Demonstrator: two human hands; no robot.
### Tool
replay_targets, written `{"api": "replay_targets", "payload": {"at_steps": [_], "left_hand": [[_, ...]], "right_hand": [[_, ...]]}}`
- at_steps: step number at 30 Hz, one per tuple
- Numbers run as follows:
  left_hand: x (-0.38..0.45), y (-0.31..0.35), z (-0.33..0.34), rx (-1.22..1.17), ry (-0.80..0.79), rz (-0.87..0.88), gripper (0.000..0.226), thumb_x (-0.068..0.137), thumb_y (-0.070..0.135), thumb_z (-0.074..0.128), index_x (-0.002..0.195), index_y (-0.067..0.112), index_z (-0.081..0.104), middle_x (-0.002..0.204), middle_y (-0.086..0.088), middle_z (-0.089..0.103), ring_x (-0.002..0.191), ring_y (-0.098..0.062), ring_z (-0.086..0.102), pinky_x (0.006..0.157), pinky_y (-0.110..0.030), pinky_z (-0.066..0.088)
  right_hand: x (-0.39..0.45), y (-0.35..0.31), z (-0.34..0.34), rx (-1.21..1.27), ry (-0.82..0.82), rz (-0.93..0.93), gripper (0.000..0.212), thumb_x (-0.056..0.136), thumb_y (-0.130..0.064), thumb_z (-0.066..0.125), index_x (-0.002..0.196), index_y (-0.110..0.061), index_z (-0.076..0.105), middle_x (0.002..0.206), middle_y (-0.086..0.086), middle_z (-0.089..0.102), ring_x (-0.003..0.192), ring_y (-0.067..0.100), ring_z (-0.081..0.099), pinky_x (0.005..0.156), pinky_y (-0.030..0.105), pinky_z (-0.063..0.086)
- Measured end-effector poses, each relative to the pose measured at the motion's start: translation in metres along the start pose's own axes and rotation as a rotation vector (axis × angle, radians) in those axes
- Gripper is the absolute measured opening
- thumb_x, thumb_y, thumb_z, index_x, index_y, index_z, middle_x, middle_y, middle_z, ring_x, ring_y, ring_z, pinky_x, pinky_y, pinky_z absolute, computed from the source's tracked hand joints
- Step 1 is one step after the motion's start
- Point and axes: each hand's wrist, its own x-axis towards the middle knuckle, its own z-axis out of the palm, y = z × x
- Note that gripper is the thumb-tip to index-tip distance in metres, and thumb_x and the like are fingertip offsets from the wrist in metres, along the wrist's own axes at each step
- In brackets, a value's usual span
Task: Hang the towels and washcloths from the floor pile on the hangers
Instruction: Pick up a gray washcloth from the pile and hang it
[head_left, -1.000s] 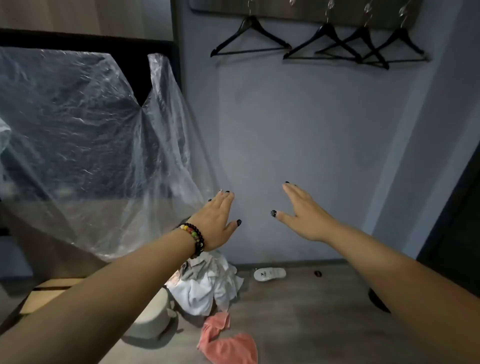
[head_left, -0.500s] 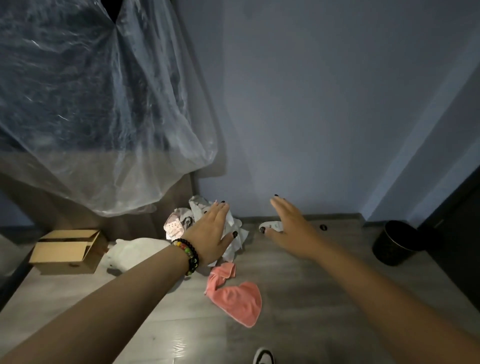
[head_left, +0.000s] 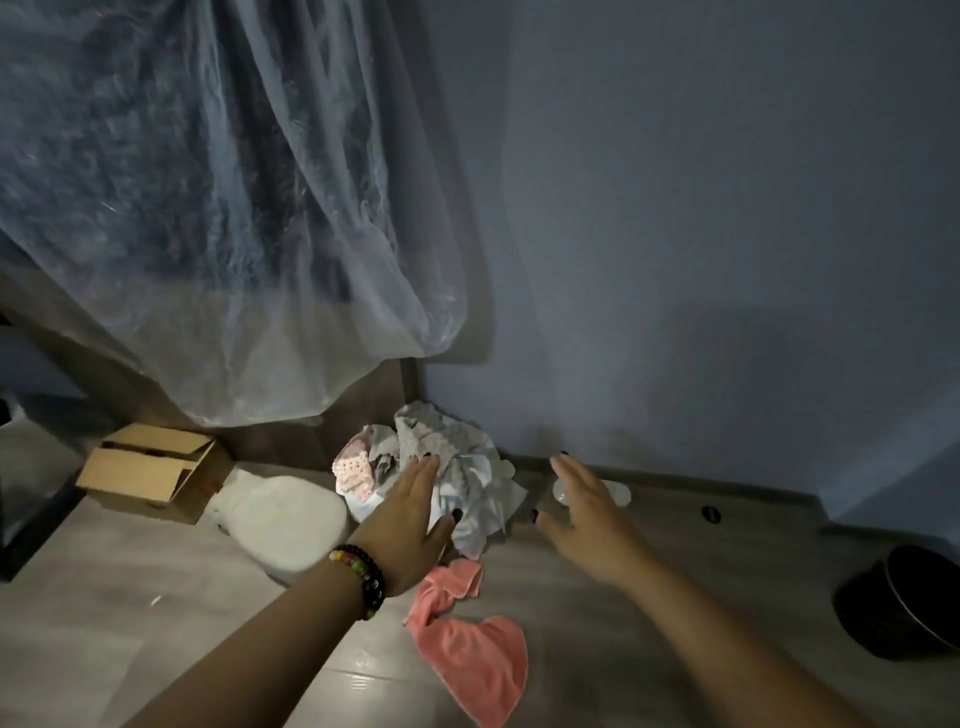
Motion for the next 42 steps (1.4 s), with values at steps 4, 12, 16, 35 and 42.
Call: {"api": "replay_targets", "payload": {"at_steps": [4, 12, 16, 35, 42], "left_hand": [[0.035, -0.015, 0.009, -0.087, 0.041, -0.091, 0.067, 0.100, 0.035, 0.043, 0.152, 0.010, 0.010, 0.161, -0.004, 0.008, 0.149, -0.015, 0.002, 0.110, -0.015, 0.002], [0.106, -0.072, 0.072, -0.264, 0.092, -0.275, 0.066, 0.099, 0.033, 0.047, 0.152, 0.010, 0.014, 0.160, -0.003, 0.015, 0.147, -0.015, 0.014, 0.117, -0.025, 0.014], [0.132, -0.129, 0.141, -0.346, 0.062, -0.374, 0.065, 0.099, 0.030, 0.047, 0.152, 0.012, 0.014, 0.159, -0.004, 0.018, 0.147, -0.016, 0.014, 0.115, -0.026, 0.016], [0.207, -0.324, 0.394, -0.464, 0.181, -0.313, 0.056, 0.098, 0.028, 0.048, 0.149, 0.018, 0.027, 0.150, 0.010, 0.035, 0.122, 0.020, 0.034, 0.097, -0.002, 0.021], [0.216, -0.339, 0.378, -0.394, 0.319, -0.245, 0.054, 0.096, 0.041, 0.048, 0.146, 0.027, 0.032, 0.147, 0.013, 0.041, 0.133, -0.005, 0.038, 0.114, -0.038, 0.030]], "right_hand": [[0.044, 0.009, 0.007, 0.010, -0.050, -0.011, 0.073, 0.094, -0.029, 0.056, 0.152, -0.010, 0.016, 0.160, 0.003, 0.010, 0.147, 0.015, 0.010, 0.112, 0.017, 0.007], [0.122, 0.044, 0.065, 0.245, -0.006, 0.188, 0.068, 0.093, -0.025, 0.057, 0.151, -0.014, 0.023, 0.158, 0.002, 0.019, 0.145, 0.014, 0.018, 0.108, 0.019, 0.016], [0.158, 0.082, 0.129, 0.307, 0.037, 0.247, 0.062, 0.093, -0.022, 0.056, 0.148, -0.017, 0.028, 0.155, 0.001, 0.026, 0.141, 0.014, 0.026, 0.102, 0.017, 0.021], [0.287, 0.258, 0.448, 0.778, 0.639, 0.193, 0.044, 0.092, -0.002, 0.055, 0.106, -0.042, 0.049, 0.109, -0.013, 0.062, 0.099, 0.000, 0.060, 0.080, 0.011, 0.047], [0.335, 0.255, 0.456, 0.780, 0.646, 0.120, 0.034, 0.090, -0.002, 0.055, 0.111, -0.027, 0.049, 0.108, -0.007, 0.059, 0.096, 0.001, 0.057, 0.076, 0.006, 0.044]]}}
